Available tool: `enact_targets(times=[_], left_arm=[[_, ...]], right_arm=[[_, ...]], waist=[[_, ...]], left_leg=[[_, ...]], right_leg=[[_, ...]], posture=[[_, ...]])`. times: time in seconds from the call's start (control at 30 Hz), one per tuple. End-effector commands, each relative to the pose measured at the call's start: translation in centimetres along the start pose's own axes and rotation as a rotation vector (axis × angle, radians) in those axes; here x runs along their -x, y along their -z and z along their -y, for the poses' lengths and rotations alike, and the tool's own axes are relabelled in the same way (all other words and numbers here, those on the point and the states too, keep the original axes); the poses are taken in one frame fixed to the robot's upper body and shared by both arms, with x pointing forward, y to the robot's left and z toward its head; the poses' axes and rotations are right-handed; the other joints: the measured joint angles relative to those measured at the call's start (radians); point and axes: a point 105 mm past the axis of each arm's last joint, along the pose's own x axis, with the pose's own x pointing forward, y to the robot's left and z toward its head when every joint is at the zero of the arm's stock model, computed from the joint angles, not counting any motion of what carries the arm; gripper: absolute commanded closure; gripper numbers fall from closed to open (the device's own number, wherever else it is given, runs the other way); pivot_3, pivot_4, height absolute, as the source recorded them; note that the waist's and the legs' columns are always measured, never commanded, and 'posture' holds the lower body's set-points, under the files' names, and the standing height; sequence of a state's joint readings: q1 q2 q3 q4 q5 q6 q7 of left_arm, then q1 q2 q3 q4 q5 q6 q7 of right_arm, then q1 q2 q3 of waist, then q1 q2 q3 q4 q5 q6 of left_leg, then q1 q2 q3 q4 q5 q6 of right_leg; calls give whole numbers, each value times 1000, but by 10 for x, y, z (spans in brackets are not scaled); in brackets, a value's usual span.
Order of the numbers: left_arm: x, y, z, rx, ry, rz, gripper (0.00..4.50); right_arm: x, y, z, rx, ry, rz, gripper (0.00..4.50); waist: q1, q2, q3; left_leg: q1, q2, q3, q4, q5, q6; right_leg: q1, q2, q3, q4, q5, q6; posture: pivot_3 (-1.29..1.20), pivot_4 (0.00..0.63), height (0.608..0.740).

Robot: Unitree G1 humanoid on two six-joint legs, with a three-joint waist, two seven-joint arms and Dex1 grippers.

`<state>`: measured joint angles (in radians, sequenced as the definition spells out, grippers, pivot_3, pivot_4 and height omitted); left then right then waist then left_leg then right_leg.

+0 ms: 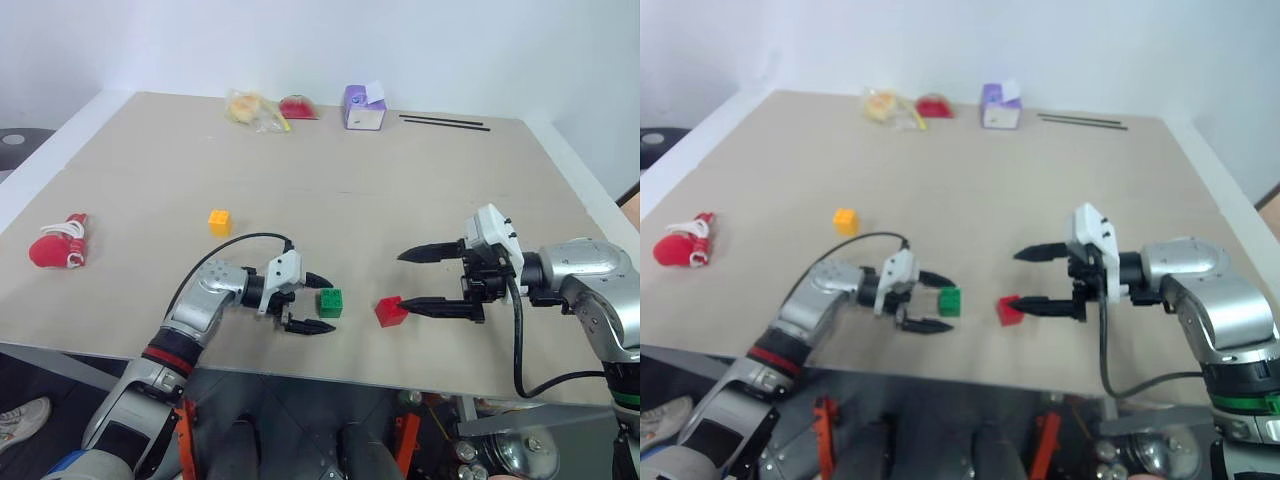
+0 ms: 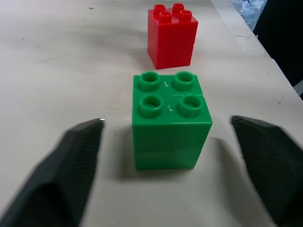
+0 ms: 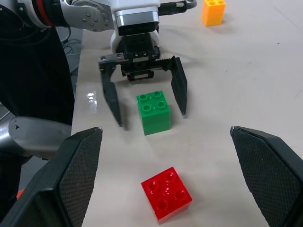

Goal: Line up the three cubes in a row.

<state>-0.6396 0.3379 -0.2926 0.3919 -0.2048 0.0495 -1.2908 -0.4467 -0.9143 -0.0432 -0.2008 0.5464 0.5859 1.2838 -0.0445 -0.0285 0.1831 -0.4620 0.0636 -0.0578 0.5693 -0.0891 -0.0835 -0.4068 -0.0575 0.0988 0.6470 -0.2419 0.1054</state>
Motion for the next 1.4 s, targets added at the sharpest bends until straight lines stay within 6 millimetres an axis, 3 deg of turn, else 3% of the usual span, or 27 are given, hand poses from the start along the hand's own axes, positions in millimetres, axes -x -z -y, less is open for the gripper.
enact_targets(times=[0.03,0.1,0.2,0.27,0.47,0.7,0.97,1.2,1.4], left_arm=[[11,-21,-9,-30,-73,76,23],[20,-38,-19,0,-175,160,23],[37,-66,-41,26,-473,322,23],[49,-75,-52,72,-685,401,23],[87,-59,-69,168,-1233,379,23],[123,-27,-81,215,-1496,254,23],[143,5,-83,280,-1527,185,23],[146,25,-91,301,-1473,105,23],[142,25,-98,277,-1447,97,1873]], right_arm=[[1,-19,5,42,21,75,0],[-3,-32,13,38,61,161,0],[-14,-48,24,20,129,258,0],[-23,-51,28,8,152,288,0],[-47,-54,40,34,166,313,0],[-53,-61,50,55,146,326,0],[-58,-67,51,65,136,339,0],[-58,-70,51,70,138,346,0],[-58,-71,50,69,144,353,0]], waist=[[-1,0,0],[-5,0,0],[-3,0,0],[-1,0,0],[2,0,0],[0,0,0],[0,0,0],[1,0,0],[0,0,0]], left_leg=[[0,0,0,0,0,0],[0,0,0,0,0,0],[0,0,0,0,0,1],[0,0,-1,1,1,1],[0,0,-1,2,1,1],[1,0,-1,2,3,0],[0,0,-1,1,3,0],[0,0,-1,-1,3,-1],[0,0,-1,-1,3,-1]], right_leg=[[0,0,0,0,0,0],[0,0,0,0,1,0],[0,0,0,1,1,1],[1,0,0,1,2,1],[2,0,0,1,2,3],[1,1,0,1,5,2],[0,1,0,1,5,3],[0,1,0,1,4,2],[0,1,0,1,5,2]], posture=[[0,150,740],[0,150,740],[0,150,740],[0,150,740],[0,150,740],[0,150,740],[0,150,740],[0,150,740],[0,150,740]])
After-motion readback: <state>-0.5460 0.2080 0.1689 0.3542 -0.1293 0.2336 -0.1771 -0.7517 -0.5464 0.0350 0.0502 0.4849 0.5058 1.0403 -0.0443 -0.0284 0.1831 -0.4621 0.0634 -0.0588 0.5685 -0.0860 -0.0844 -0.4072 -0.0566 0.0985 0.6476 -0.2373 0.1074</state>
